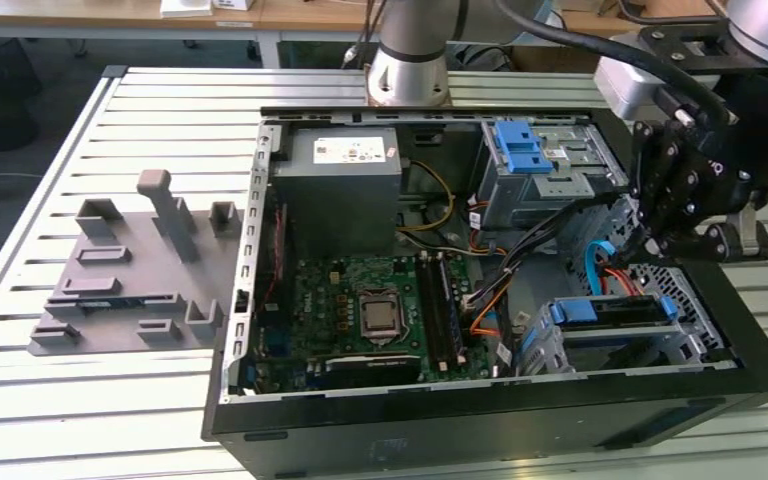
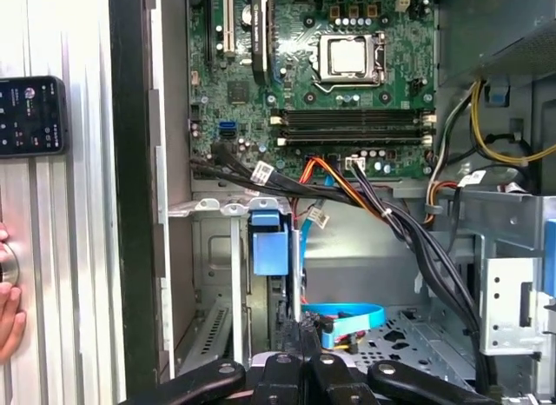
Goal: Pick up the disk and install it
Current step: 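Insert the second disk wire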
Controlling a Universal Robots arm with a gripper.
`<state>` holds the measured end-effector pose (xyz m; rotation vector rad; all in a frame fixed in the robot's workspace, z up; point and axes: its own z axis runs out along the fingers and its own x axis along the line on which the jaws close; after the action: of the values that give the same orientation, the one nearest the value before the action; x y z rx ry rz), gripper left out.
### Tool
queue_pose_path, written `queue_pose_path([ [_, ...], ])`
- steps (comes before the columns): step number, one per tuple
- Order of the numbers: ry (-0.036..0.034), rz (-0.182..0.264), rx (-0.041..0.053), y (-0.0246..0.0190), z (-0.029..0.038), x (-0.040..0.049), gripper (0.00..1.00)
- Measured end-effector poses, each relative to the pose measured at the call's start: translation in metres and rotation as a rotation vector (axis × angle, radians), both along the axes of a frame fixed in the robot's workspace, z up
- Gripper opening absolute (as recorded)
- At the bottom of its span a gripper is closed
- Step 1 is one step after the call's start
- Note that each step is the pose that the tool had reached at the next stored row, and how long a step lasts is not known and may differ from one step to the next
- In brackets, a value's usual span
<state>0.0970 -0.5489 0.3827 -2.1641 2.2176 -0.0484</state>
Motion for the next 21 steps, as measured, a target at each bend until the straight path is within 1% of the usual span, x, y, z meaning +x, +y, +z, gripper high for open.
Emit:
queue_pose_path([
  [2, 0.0000, 0.000, 0.0001, 0.0026, 0.0005, -0.0001, 0.11],
  [6, 0.0000, 0.000, -0.0005, 0.0032, 0.0005, -0.0001, 0.11],
  [7, 0.0001, 0.000, -0.0016, 0.0040, 0.0006, -0.0001, 0.11],
  [9, 0.0000, 0.000, -0.0040, 0.0072, 0.0006, -0.0001, 0.11],
  [11, 0.0002, 0.000, -0.0131, 0.0114, 0.0000, -0.0002, 0.11],
  [12, 0.0006, 0.000, -0.0183, 0.0128, -0.0010, -0.0001, 0.11],
  [13, 0.0011, 0.000, -0.0228, 0.0136, -0.0022, -0.0001, 0.17],
  [15, 0.0028, 0.000, -0.0300, 0.0149, -0.0046, -0.0001, 0.17],
  [18, 0.0065, 0.000, -0.0343, 0.0156, -0.0083, -0.0002, 0.18],
  [19, 0.0077, 0.000, -0.0355, 0.0157, -0.0094, -0.0001, 0.25],
  [21, 0.0119, 0.000, -0.0366, 0.0160, -0.0115, -0.0001, 0.25],
])
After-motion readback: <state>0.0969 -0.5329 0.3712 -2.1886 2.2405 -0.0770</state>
